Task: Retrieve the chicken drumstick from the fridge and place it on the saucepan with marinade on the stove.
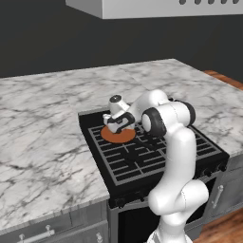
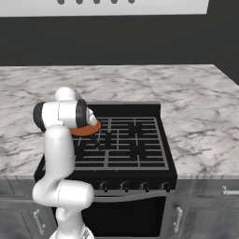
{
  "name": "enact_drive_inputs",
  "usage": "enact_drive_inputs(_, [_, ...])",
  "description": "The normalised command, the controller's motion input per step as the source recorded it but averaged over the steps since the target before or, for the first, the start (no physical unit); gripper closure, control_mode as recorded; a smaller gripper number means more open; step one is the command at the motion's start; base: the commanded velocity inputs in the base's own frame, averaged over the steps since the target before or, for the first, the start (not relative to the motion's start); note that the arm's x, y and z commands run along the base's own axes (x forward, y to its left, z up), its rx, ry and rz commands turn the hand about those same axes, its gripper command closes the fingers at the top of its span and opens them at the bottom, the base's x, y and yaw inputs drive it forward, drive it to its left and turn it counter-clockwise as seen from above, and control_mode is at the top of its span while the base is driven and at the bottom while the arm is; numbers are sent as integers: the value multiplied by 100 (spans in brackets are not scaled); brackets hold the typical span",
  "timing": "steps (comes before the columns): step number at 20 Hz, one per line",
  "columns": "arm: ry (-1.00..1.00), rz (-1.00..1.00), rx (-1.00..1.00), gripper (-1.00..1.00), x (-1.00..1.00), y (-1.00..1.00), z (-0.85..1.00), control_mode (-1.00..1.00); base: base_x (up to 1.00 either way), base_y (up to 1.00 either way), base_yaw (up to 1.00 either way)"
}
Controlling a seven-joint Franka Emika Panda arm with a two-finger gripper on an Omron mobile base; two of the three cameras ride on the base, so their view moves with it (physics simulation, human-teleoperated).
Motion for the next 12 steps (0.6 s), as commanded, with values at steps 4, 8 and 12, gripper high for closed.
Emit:
enact_drive_inputs(4, [0,-5,0,-100,1,0,0,-100,0,0,0])
enact_drive_inputs(8, [0,-5,0,-100,3,0,0,-100,0,0,0])
enact_drive_inputs(12, [0,-5,0,-100,1,0,1,-100,0,0,0])
